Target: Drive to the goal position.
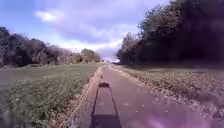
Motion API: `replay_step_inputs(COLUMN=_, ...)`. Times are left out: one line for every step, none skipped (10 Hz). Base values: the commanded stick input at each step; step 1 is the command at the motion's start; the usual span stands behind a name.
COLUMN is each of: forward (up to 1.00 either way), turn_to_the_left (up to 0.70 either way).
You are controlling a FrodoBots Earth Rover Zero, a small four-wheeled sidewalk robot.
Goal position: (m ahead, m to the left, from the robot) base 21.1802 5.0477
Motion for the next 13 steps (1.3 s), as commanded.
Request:
replay_step_inputs(forward=0.85, turn_to_the_left=0.00)
replay_step_inputs(forward=0.85, turn_to_the_left=0.00)
replay_step_inputs(forward=0.85, turn_to_the_left=0.00)
replay_step_inputs(forward=0.85, turn_to_the_left=0.00)
replay_step_inputs(forward=0.85, turn_to_the_left=0.00)
replay_step_inputs(forward=0.85, turn_to_the_left=0.00)
replay_step_inputs(forward=0.85, turn_to_the_left=0.00)
replay_step_inputs(forward=0.85, turn_to_the_left=0.00)
replay_step_inputs(forward=0.85, turn_to_the_left=0.00)
replay_step_inputs(forward=0.85, turn_to_the_left=0.00)
replay_step_inputs(forward=0.85, turn_to_the_left=0.00)
replay_step_inputs(forward=0.85, turn_to_the_left=0.00)
replay_step_inputs(forward=0.85, turn_to_the_left=0.00)
